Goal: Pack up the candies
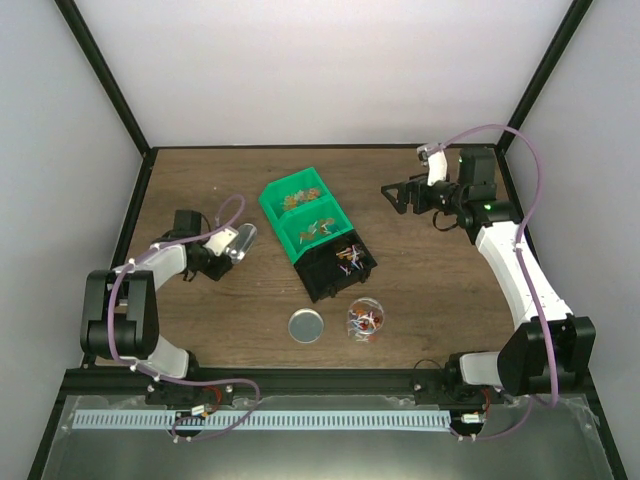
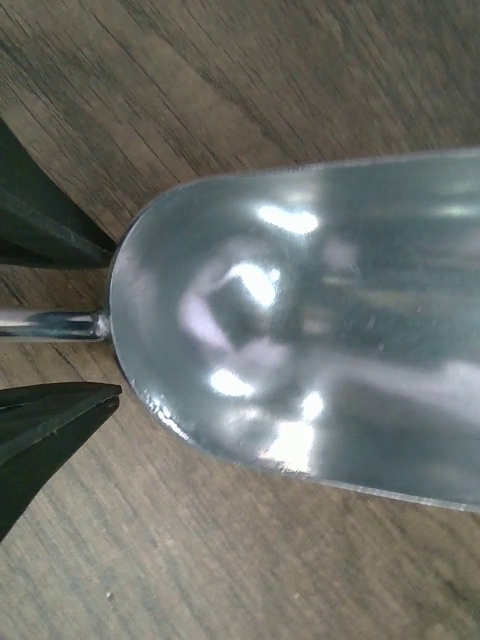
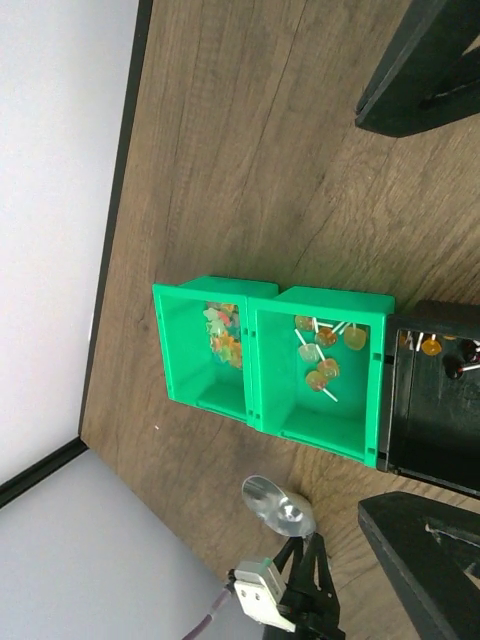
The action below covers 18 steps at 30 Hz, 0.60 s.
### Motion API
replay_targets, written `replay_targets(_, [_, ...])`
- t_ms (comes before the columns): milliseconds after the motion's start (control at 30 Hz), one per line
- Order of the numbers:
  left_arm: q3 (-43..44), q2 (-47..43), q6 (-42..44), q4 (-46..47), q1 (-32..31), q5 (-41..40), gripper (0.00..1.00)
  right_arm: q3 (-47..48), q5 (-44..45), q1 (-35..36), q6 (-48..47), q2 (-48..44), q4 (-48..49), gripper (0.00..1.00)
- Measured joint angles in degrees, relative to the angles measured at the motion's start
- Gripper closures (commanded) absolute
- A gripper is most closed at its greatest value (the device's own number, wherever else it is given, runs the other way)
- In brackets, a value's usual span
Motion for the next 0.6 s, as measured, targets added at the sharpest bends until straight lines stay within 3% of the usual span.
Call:
replay_targets(133, [0.17, -0.44, -0.22, -2.03, 0.02, 1.16, 0.47, 0.02, -0.92, 0.00, -2.67, 0.00, -1.53, 0.00])
replay_targets(333, [2.12, -6.38, -0.59, -7.69, 0.02, 4.50, 0.16, 1.11, -3.67, 0.04, -8.15, 0.96, -5.05, 0.00])
replay_targets(467, [4.48, -12.37, -1.99, -10.91, 0.07, 7.91, 0.06, 4.31, -4.90, 2.23, -13.29, 4.28, -8.94, 0.00])
replay_targets(600, [7.80, -13.55, -3.85, -14.27, 0.07, 10.45, 0.04, 7.08, -4.68, 8.48, -18.21, 6.84, -12.68, 0.00])
